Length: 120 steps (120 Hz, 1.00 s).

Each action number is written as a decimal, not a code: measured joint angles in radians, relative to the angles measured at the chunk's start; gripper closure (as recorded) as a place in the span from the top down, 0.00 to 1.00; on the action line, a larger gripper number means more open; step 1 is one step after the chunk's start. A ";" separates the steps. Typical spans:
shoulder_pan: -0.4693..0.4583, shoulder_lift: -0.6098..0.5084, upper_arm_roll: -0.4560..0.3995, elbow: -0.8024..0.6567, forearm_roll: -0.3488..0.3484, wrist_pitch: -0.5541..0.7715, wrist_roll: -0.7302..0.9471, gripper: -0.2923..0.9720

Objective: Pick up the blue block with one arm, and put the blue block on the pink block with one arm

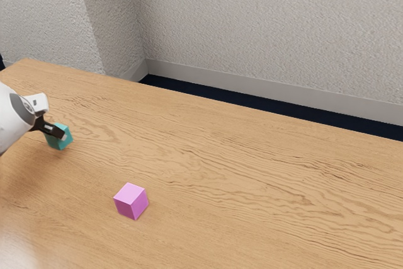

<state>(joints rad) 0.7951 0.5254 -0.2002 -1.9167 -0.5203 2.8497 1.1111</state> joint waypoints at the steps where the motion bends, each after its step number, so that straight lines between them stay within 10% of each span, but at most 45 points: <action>1: 0.000 0.000 0.000 0.001 -0.001 0.000 0.001 0.70; 120: -0.026 -0.039 0.007 -0.021 -0.073 0.053 0.038 0.47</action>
<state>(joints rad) 0.7689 0.4859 -0.1930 -1.9380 -0.5936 2.9031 1.1492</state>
